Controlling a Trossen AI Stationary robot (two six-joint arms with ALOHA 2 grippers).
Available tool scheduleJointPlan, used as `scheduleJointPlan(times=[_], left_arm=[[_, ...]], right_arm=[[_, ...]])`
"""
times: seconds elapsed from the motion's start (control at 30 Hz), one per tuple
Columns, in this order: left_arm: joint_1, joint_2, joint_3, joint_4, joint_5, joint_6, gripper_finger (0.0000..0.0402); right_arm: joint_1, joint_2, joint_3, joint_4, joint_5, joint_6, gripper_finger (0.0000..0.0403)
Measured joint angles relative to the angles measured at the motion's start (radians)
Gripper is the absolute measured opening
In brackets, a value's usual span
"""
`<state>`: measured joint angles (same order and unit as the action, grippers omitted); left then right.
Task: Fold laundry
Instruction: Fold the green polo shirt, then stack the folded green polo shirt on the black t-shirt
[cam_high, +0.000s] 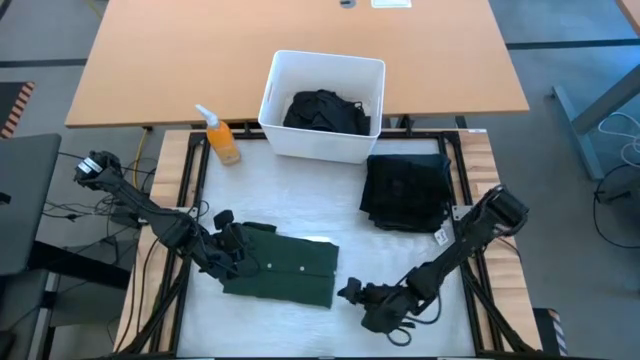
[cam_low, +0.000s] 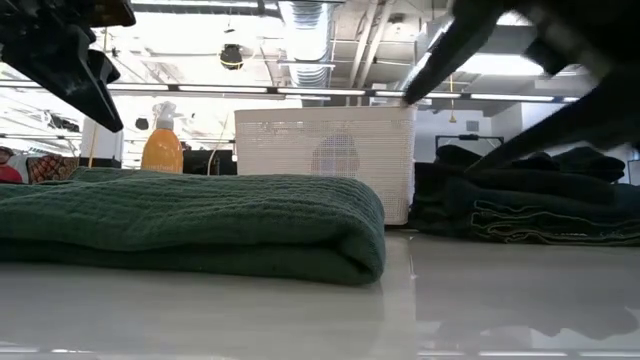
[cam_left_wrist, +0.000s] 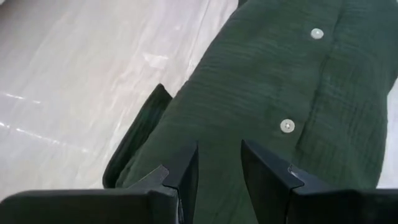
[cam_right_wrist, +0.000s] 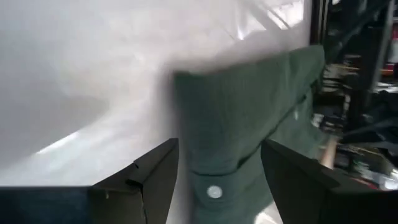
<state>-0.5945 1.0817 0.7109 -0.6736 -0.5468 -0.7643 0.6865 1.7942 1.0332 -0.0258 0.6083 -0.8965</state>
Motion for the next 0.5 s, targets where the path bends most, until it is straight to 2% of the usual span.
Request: scheduleJointPlan(times=[0.2, 0.3, 0.5], left_arm=[[0.0, 0.0, 0.0, 0.005, -0.008, 0.0, 0.0112], [0.0, 0.0, 0.0, 0.006, -0.008, 0.0, 0.0112], [0.0, 0.0, -0.049, 0.04, -0.015, -0.002, 0.0112]], right_arm=[[-0.026, 0.125, 0.0, 0.202, 0.139, -0.115, 0.0256], [-0.038, 0.164, 0.0, 0.228, 0.138, -0.18, 0.0256], [-0.055, 0.19, 0.014, 0.188, 0.107, -0.182, 0.0256]])
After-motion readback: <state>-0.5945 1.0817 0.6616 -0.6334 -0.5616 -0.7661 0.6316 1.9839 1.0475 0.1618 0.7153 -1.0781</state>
